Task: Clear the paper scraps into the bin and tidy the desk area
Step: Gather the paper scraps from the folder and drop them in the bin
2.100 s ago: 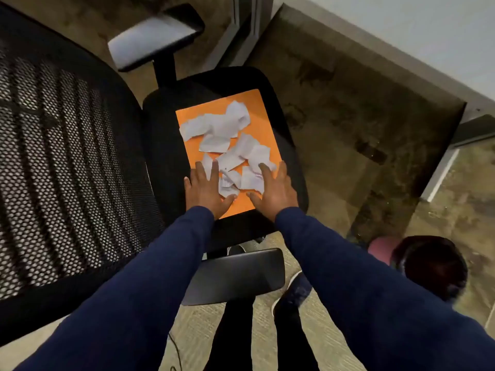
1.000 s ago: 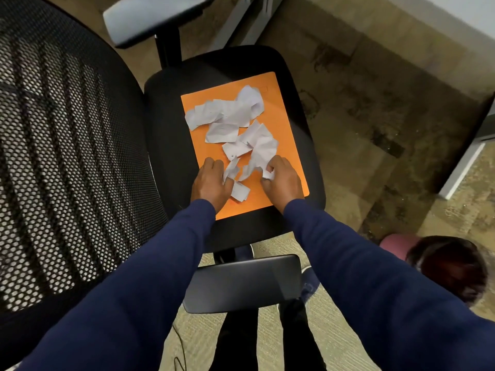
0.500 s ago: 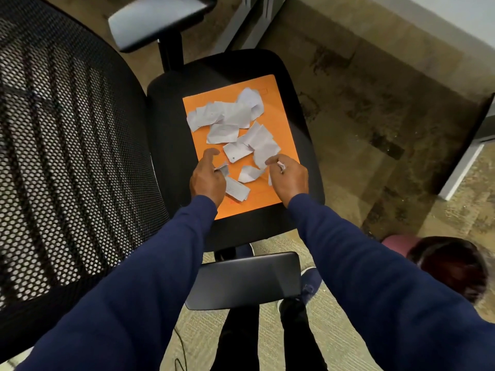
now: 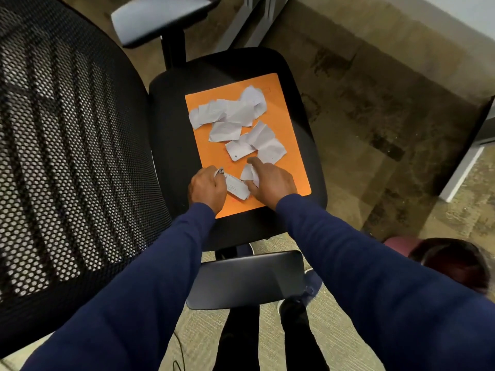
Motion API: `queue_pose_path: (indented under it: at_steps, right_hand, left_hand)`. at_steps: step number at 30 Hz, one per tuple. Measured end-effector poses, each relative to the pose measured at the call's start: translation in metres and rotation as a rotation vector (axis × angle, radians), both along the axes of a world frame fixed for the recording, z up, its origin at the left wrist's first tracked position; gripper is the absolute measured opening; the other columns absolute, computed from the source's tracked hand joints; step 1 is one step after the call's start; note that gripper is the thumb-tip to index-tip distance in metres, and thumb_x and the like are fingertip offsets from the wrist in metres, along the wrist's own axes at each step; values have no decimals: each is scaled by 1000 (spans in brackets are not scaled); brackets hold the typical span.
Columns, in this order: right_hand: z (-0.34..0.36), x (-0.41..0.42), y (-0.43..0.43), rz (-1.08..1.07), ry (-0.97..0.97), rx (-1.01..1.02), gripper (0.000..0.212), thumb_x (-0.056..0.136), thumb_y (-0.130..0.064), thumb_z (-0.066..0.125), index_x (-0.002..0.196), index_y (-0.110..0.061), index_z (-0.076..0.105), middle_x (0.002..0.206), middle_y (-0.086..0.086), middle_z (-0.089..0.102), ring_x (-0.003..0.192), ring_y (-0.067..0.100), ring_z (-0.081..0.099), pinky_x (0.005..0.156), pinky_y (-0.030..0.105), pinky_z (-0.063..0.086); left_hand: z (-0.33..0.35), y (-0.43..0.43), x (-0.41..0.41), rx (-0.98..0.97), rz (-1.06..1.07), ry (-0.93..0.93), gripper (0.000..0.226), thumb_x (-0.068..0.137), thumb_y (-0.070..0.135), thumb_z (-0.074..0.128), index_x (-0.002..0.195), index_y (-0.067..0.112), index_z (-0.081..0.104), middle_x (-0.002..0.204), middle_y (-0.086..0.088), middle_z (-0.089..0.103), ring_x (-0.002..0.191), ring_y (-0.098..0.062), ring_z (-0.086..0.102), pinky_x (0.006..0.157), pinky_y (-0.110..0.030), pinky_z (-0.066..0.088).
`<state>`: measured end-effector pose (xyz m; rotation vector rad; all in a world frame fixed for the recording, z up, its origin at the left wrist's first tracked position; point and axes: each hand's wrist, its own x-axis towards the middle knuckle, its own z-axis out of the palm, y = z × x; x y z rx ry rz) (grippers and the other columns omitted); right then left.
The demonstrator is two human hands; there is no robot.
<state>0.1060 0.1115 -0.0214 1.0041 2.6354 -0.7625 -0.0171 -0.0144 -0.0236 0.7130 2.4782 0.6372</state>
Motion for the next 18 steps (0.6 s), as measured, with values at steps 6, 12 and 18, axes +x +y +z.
queue_pose_path:
  at_steps: [6, 12, 18]
  right_hand:
    - [-18, -12, 2, 85, -68, 54, 46, 98, -45, 53, 135, -20, 41, 106, 13, 66, 91, 35, 66, 71, 38, 52]
    - [-22, -15, -1, 67, -34, 19, 33, 102, -41, 43, 124, -16, 45, 99, 12, 65, 84, 32, 64, 72, 41, 54]
    - [-15, -14, -4, -41, 33, 10, 29, 102, -38, 44, 114, -12, 50, 95, 12, 66, 79, 33, 62, 64, 38, 48]
  left_hand:
    - [-12, -6, 2, -85, -174, 114, 43, 89, 55, 60, 78, 14, 57, 82, -9, 63, 71, -30, 57, 60, -31, 39]
    - [-12, -3, 7, -80, -399, 112, 34, 98, 30, 48, 129, 15, 48, 109, -14, 63, 88, -40, 62, 68, -38, 43]
    - [-16, -13, 7, -286, -630, 96, 66, 98, 23, 42, 158, 30, 15, 119, -12, 55, 94, -36, 60, 76, -41, 46]
